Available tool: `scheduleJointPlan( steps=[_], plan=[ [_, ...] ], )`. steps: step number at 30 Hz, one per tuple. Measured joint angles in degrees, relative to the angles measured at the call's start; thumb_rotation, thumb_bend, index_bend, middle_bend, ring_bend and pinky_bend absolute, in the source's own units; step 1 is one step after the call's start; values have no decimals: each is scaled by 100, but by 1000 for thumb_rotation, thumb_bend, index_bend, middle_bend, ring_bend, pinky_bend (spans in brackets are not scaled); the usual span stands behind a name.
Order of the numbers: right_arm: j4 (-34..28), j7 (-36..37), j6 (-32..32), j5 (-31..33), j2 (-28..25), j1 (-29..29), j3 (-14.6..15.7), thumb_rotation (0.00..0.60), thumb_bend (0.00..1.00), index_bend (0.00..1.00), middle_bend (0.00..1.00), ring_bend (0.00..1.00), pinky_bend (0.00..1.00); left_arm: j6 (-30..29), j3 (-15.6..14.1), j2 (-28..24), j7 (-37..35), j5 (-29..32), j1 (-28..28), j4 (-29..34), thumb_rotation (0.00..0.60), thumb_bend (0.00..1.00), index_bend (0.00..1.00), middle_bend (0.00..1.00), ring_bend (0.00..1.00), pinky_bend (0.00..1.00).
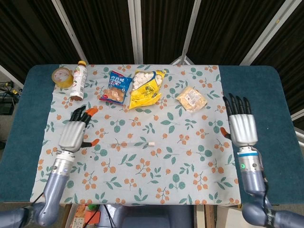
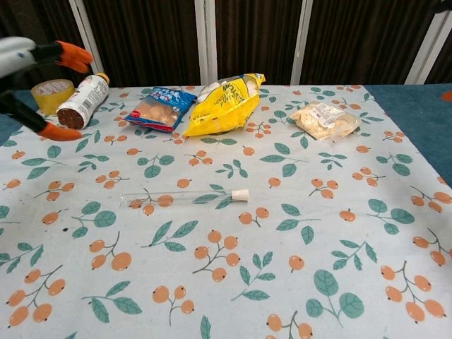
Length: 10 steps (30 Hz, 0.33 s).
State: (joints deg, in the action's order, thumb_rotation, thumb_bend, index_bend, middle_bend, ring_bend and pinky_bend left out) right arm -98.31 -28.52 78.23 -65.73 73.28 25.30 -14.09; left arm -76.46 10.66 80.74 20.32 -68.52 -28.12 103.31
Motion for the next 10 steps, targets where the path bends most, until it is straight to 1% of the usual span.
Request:
scheduleJointPlan(
  steps=[2,3,5,6,9,10],
  plan=[
    [-150,267,117,-56,-266,-288,145,600,254,0,0,0,11,-227,-193,-370,-289,-333,277,157,600,180,146,117,0,0],
    [-220,445,221,-153,-414,-466,264,600,254,0,0,0,11,-381,-345,-610,-491,-558,467,238,600,180,147,116,0,0],
    [-290,693,401,-360,-562,-717,454,600,254,0,0,0,11,-612,-583,-927,-786,-883,759,321,600,180,148,116,0,0],
    [-320,851,536,-520,-632,-890,588,600,254,0,0,0,11,-748,-754,-1100,-971,-1077,948,357,600,180,148,116,0,0],
    [-345,1209,876,-929,-758,-1300,920,600,254,0,0,0,11,-1037,-1180,-1436,-1346,-1508,1354,392,600,180,149,116,0,0],
    [-335,1293,966,-1050,-781,-1404,1014,600,254,0,0,0,11,-1127,-1281,-1500,-1425,-1637,1453,375,600,180,149,116,0,0]
  ],
)
